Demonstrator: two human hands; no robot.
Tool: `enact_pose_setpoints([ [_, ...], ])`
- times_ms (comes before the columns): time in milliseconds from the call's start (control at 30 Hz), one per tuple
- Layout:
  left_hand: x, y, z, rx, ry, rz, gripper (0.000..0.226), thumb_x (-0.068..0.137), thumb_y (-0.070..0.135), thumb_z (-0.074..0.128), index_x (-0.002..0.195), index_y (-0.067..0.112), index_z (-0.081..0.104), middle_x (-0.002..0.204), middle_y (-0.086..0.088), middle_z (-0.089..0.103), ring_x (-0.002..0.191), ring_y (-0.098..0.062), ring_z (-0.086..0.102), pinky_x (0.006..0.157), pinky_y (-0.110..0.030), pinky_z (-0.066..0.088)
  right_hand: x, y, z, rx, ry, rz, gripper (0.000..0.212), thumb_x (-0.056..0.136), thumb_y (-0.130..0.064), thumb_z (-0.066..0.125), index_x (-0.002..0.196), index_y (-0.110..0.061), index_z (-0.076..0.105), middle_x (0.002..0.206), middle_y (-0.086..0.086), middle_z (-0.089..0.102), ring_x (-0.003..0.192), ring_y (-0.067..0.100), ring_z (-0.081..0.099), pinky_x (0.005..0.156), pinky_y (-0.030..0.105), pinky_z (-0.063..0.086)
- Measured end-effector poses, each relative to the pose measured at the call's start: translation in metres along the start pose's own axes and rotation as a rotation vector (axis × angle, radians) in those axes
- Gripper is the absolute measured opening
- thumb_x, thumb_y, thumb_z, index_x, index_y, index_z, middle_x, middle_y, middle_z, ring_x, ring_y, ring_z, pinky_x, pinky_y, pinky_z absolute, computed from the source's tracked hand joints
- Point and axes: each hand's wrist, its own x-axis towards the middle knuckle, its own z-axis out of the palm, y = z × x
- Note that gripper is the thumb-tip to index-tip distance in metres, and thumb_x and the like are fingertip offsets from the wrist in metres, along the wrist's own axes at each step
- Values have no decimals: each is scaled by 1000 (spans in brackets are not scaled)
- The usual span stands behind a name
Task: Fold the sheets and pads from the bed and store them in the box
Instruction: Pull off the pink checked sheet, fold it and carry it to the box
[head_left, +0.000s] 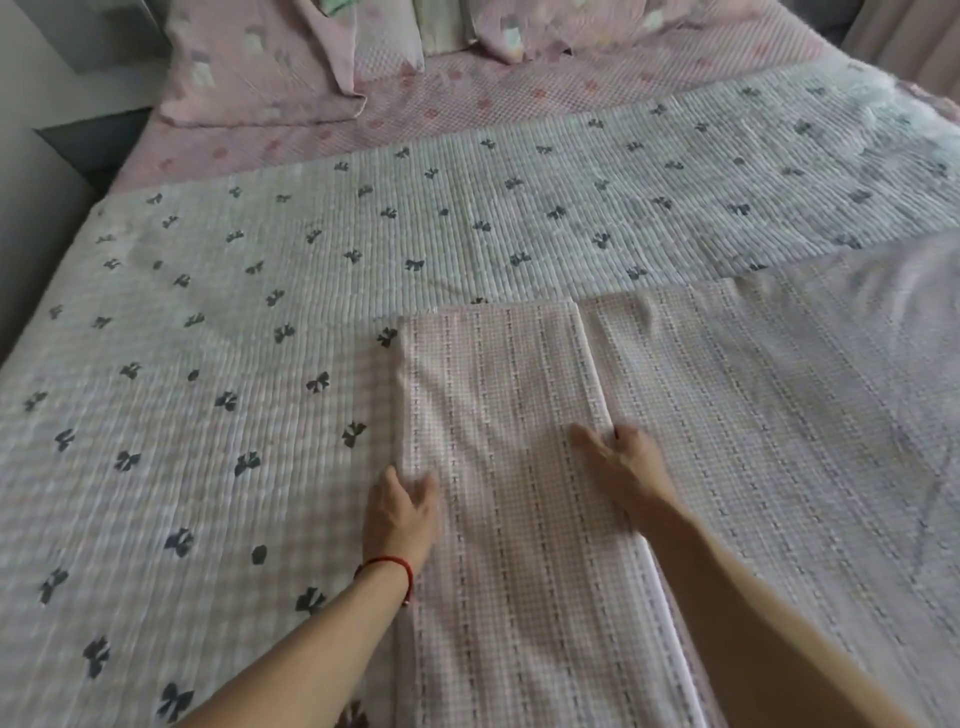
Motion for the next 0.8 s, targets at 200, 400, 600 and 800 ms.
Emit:
enact_pose_setpoints([
  [200,79,35,-9,-376,-156,-160,72,91,61,61,143,14,47,138,-5,59,123,-31,59,105,-46,49,102,-25,20,-42,7,-7,52,89,-59,66,100,-8,66,91,5,70,81,26,68,72,38,57],
  [400,105,31,-6,-505,-176,-179,25,93,25,72,114,13,67,108,-6,75,93,-23,73,81,-38,60,116,-43,28,-2,92,-200,25,100,-35,61,106,-11,59,98,11,69,77,22,64,58,33,49],
  [600,115,52,-4,-378,-231,-267,41,82,40,76,110,13,65,115,-8,70,100,-28,68,96,-45,56,118,-65,58,-537,287,-89,49,101,-42,43,138,-11,37,137,15,53,107,30,55,86,44,43],
  [800,149,113,-20,-368,-175,-116,85,95,70,45,157,14,29,161,-13,35,144,-35,40,114,-49,37,124,-49,74,-914,-123,-312,68,102,-65,10,161,-39,-12,169,-2,-25,153,28,-28,120,66,-16],
])
